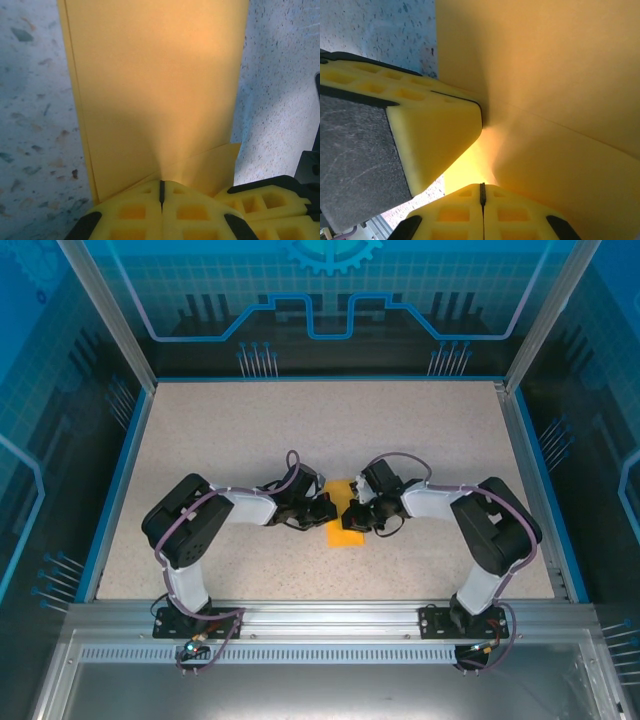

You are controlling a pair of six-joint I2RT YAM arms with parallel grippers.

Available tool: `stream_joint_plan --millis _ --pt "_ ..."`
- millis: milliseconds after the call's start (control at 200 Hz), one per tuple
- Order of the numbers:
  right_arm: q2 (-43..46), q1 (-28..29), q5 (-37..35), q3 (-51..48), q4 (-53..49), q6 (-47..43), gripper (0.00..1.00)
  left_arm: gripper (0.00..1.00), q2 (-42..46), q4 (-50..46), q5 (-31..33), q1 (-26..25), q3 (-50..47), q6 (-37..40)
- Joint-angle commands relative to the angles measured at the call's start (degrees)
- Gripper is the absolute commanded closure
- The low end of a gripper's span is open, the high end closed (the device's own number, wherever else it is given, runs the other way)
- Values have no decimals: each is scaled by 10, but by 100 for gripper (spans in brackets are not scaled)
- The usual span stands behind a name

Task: Fold a paper plane with a square sheet of paper (pick it up from the middle)
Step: Fold the triangle a second time at the center of the table.

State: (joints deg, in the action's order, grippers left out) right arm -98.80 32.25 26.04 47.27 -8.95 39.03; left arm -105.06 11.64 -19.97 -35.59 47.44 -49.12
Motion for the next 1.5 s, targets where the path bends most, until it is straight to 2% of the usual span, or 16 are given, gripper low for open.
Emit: stream_joint_plan --millis 0,365,1490 --pt "-8 9 7 23 -1 5 94 96 -10 -28 11 0 7 12" --pt "-51 -2 -17 20 -32 -5 93 96 -13 -29 12 0 7 12" --pt "106 -64 -21 -155 -74 -45 85 97 -20 -42 17 1 13 10"
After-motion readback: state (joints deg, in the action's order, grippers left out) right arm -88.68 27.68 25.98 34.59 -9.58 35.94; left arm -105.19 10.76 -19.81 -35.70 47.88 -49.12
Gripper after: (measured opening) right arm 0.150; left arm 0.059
